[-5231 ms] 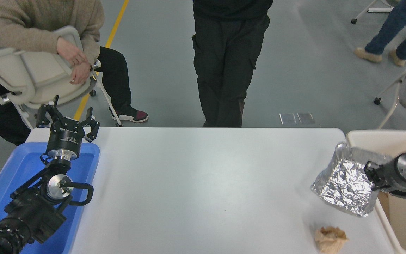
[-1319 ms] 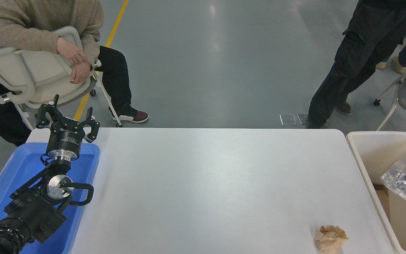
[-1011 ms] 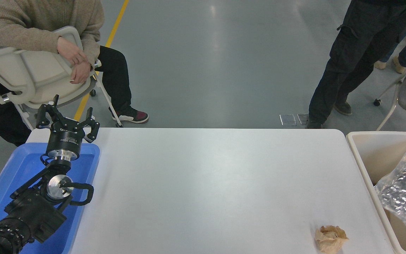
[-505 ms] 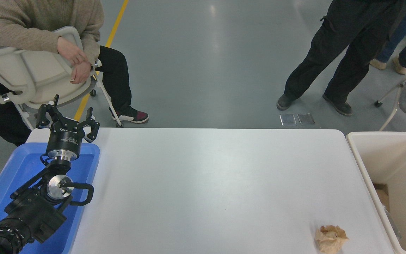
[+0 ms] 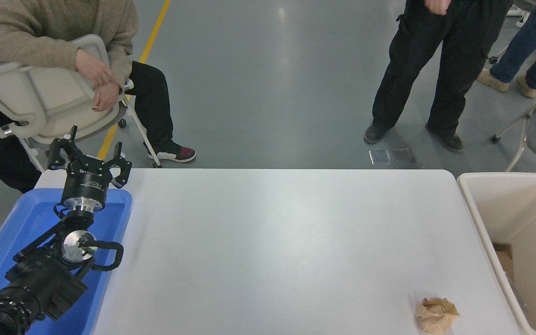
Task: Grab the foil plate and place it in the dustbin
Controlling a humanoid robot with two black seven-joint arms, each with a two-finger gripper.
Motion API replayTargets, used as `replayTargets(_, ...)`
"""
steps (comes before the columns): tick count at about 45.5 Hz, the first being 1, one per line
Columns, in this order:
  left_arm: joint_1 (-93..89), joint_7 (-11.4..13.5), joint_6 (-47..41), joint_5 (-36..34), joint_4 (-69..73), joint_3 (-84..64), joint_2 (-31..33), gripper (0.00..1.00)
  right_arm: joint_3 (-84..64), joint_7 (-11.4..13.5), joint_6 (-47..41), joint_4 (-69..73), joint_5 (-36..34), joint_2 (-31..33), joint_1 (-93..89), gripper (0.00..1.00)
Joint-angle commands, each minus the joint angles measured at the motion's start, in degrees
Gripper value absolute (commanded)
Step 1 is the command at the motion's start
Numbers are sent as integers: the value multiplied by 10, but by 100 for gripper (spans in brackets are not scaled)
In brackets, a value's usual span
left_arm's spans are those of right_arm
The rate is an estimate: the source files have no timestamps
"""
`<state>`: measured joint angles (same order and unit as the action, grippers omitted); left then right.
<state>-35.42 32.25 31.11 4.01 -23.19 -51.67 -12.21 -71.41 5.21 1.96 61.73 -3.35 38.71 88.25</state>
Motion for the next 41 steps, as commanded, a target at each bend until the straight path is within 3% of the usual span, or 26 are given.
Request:
replayTargets(1, 0, 0, 0, 0, 0, 1, 0, 99, -75, 1, -215, 120, 4, -33, 216, 100)
replayTargets(7, 0, 0, 0, 0, 0, 1, 0, 99, -72, 1, -382, 119, 6, -82, 285, 100)
replayTargets(13, 0, 0, 0, 0, 0, 1, 0, 99, -65, 1, -466, 121, 5, -135, 347, 100)
replayTargets(23, 0, 0, 0, 0, 0, 1, 0, 99, -37, 1, -470, 130, 5, -214, 421, 100)
replayTargets(41, 0, 0, 0, 0, 0, 1, 0, 99, -21, 1, -470, 132, 4, -274, 478, 100)
